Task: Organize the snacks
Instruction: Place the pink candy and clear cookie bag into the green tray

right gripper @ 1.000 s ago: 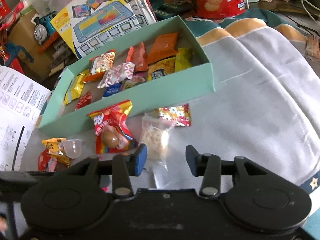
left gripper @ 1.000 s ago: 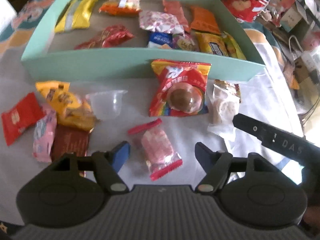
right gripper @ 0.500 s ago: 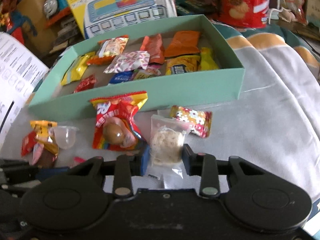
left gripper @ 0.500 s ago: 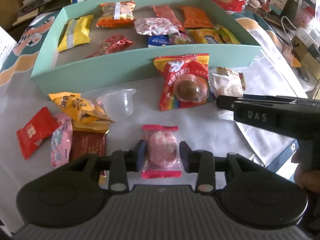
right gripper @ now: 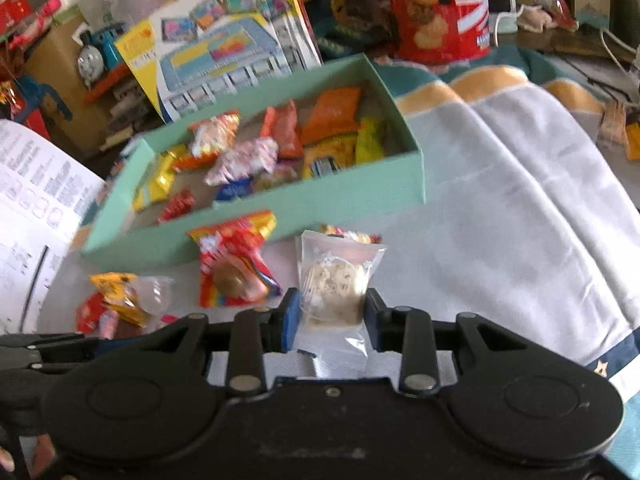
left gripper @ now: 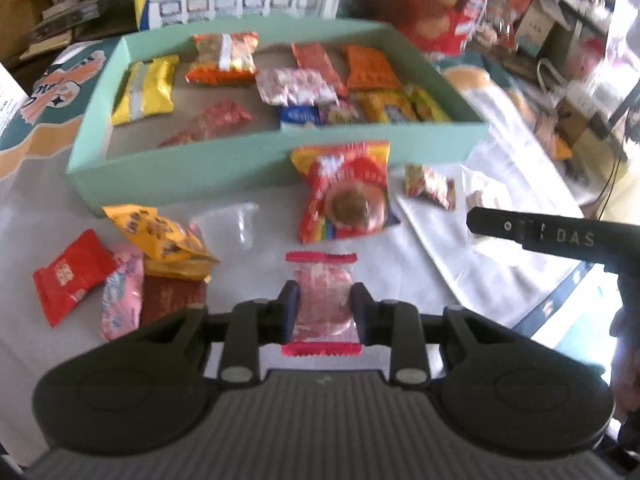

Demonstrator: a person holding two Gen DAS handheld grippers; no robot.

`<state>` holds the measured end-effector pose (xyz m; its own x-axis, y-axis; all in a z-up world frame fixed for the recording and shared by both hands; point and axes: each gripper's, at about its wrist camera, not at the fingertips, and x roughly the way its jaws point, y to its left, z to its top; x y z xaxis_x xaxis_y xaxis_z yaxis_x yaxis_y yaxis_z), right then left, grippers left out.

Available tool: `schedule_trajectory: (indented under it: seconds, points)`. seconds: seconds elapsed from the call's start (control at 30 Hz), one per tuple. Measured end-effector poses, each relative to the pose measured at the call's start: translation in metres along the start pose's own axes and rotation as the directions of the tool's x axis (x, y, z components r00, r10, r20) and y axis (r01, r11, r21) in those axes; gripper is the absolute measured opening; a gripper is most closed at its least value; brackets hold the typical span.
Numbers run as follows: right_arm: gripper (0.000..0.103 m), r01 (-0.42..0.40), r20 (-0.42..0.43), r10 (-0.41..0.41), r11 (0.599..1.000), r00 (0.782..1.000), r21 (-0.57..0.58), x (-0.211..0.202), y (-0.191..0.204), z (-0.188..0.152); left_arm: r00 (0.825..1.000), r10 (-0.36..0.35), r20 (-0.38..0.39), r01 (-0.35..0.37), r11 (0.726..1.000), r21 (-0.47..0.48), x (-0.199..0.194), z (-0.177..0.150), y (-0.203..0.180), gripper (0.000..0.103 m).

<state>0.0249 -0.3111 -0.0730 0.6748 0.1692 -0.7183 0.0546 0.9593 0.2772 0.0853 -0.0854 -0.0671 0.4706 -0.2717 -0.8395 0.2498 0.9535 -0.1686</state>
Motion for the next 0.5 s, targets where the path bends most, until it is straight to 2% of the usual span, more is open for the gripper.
schedule_trajectory:
  seconds: [0.17, 0.33, 0.5]
  points:
    - [0.033, -0.067, 0.029, 0.068, 0.997, 0.997, -0.022, -0.008, 0.024, 0.025, 0.996, -0.002, 0.091, 0.005, 0.999, -0.039, -0.026, 0.022, 0.021, 0.028]
    - [0.033, -0.146, 0.038, 0.149, 0.987, 0.988, -0.061, 0.006, 0.061, 0.059, 0.982, 0.066, 0.177, -0.052, 0.995, -0.080, -0.043, 0.057, 0.059, 0.028]
    - [0.033, -0.194, -0.001, 0.195, 0.976, 0.981, -0.102, 0.047, 0.103, 0.093, 0.976, 0.107, 0.188, -0.082, 0.987, -0.137, -0.033, 0.091, 0.102, 0.028]
